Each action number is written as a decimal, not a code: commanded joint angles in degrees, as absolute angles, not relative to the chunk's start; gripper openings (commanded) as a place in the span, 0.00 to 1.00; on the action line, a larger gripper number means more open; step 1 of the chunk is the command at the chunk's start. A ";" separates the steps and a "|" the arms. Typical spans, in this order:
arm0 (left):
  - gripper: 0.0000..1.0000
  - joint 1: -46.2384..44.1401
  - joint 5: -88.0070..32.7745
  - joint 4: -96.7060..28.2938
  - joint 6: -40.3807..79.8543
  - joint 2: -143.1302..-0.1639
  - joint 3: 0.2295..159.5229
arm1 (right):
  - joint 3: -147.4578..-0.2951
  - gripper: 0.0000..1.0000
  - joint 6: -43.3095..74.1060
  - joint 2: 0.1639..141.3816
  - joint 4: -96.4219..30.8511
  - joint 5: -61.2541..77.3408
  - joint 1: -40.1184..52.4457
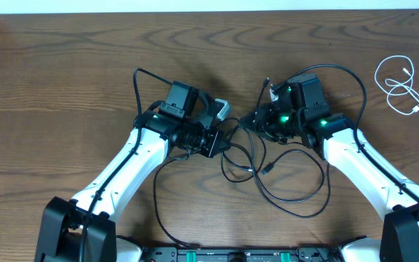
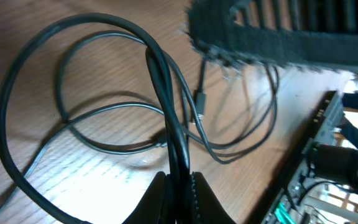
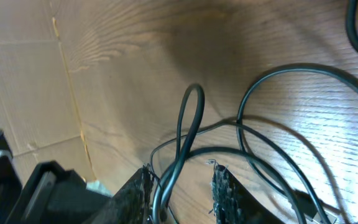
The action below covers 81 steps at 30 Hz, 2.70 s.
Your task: Untangle cables
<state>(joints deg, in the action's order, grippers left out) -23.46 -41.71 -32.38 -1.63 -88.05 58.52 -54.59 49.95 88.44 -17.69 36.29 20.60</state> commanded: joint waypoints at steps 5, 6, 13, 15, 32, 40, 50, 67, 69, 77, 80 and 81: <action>0.08 -23.44 -51.07 -32.42 -5.80 -87.22 59.16 | -55.22 0.32 54.33 88.51 -17.54 33.30 20.99; 0.07 -23.44 -51.44 -32.40 -5.82 -87.22 59.13 | -55.22 0.33 54.85 88.51 -17.54 33.32 20.99; 0.08 -23.44 -52.07 -32.45 -5.80 -87.22 59.16 | -55.13 0.36 55.94 88.53 -17.78 33.56 21.10; 0.07 -23.44 -52.07 -32.42 -5.80 -87.22 59.16 | -55.05 0.36 55.94 88.51 -17.87 34.15 21.12; 0.07 -23.46 -52.03 -31.92 -6.90 -87.22 59.13 | -55.02 0.33 60.10 88.51 -19.00 38.04 24.53; 0.07 -23.46 -52.05 -32.01 -6.87 -87.22 59.13 | -55.02 0.24 60.18 88.51 -18.22 36.97 24.97; 0.07 -23.44 -48.42 -34.30 -8.10 -87.22 59.13 | -55.05 0.55 52.16 88.44 -12.93 45.41 22.13; 0.08 -23.44 -61.63 -32.21 -10.72 -87.22 59.13 | -54.98 0.73 46.65 88.42 -20.45 39.79 16.97; 0.08 -23.44 -63.07 -31.68 -10.72 -87.22 59.13 | -54.98 0.73 46.96 88.42 -20.29 41.06 17.47; 0.08 -23.44 -66.52 -31.57 -10.94 -87.22 59.13 | -54.98 0.73 48.34 88.42 -17.45 47.00 18.41; 0.07 -23.44 -67.96 -31.57 -11.16 -87.22 59.13 | -54.98 0.73 48.42 88.42 -17.30 47.55 18.31; 0.08 -23.44 -67.94 -31.57 -11.16 -87.22 59.13 | -54.98 0.72 48.86 88.42 -16.84 48.86 18.33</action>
<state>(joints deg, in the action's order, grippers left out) -23.42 -64.55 -31.66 -9.52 -88.05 58.52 -54.61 48.16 88.44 -17.50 45.19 17.96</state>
